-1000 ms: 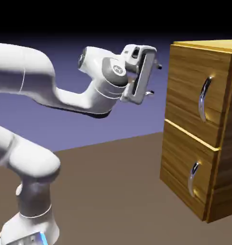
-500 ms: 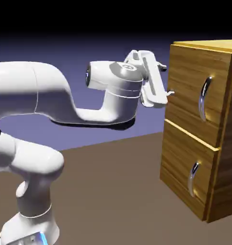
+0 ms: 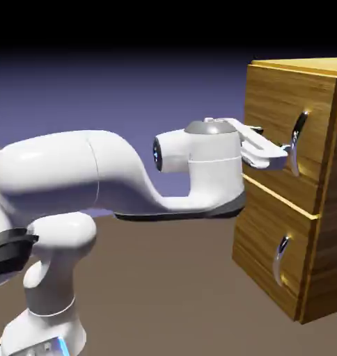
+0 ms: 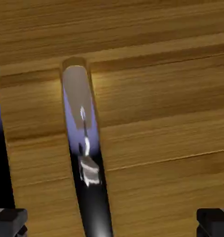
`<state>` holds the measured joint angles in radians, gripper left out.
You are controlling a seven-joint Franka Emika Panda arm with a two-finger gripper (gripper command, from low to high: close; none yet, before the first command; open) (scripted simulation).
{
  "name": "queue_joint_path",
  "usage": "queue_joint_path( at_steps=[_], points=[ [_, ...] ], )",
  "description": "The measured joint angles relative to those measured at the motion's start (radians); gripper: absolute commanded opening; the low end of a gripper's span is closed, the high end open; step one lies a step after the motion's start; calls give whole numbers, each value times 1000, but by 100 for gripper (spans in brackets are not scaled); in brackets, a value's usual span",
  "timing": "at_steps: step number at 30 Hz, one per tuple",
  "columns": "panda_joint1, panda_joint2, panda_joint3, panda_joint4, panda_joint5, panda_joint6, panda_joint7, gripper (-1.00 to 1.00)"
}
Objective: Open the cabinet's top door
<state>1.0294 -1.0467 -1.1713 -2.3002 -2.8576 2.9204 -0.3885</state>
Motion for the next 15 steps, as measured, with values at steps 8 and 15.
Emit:
queue_joint_path(
  at_steps=[8, 15],
  points=[
    [185, 37, -104, 138, -40, -24, -9, -100],
    [-32, 187, 49, -7, -40, -141, 190, -100]
  ],
)
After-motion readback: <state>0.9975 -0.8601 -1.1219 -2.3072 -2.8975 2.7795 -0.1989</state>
